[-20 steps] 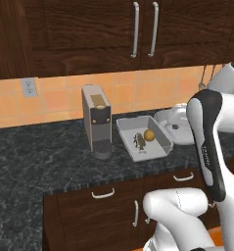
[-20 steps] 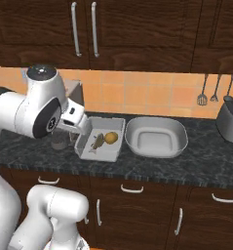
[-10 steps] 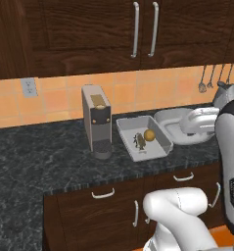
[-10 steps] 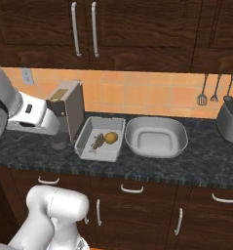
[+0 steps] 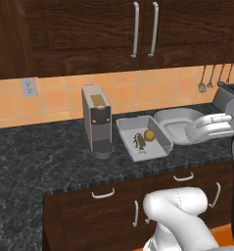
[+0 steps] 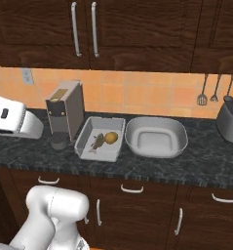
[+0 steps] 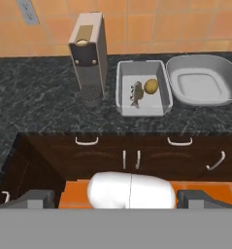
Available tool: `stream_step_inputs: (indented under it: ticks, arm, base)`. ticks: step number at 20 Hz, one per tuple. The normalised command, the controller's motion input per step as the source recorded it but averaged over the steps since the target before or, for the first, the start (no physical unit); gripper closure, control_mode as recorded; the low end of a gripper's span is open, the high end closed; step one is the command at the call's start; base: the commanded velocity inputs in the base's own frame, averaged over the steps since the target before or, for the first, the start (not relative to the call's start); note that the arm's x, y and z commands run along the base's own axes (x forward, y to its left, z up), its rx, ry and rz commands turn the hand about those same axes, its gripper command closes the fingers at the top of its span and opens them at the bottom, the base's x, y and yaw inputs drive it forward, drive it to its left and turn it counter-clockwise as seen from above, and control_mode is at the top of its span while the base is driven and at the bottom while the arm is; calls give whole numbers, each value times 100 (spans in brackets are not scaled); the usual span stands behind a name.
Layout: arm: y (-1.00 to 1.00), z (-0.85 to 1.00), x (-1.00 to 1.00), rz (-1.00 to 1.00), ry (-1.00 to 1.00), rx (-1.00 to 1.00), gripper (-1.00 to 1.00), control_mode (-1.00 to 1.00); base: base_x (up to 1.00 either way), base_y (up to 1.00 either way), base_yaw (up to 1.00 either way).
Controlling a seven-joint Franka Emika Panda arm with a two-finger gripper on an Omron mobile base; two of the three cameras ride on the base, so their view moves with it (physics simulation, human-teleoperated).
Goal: Place one potato and one fish in each tupperware on the nearby counter, to pack two identical lunches.
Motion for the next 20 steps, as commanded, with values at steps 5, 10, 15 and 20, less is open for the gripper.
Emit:
stream_step_inputs:
  ticks: [5, 10, 15, 20]
  arm:
    - [0, 0, 0, 0, 0, 0, -100, 100]
    - [0, 0, 0, 0, 0, 0, -100, 100]
    - [0, 0, 0, 0, 0, 0, -100, 100]
    - [0, 0, 0, 0, 0, 0, -100, 100]
  base:
    - [-7, -4, 0]
    - [-67, -39, 0]
    - [-36, -79, 0]
    - [-11, -100, 0]
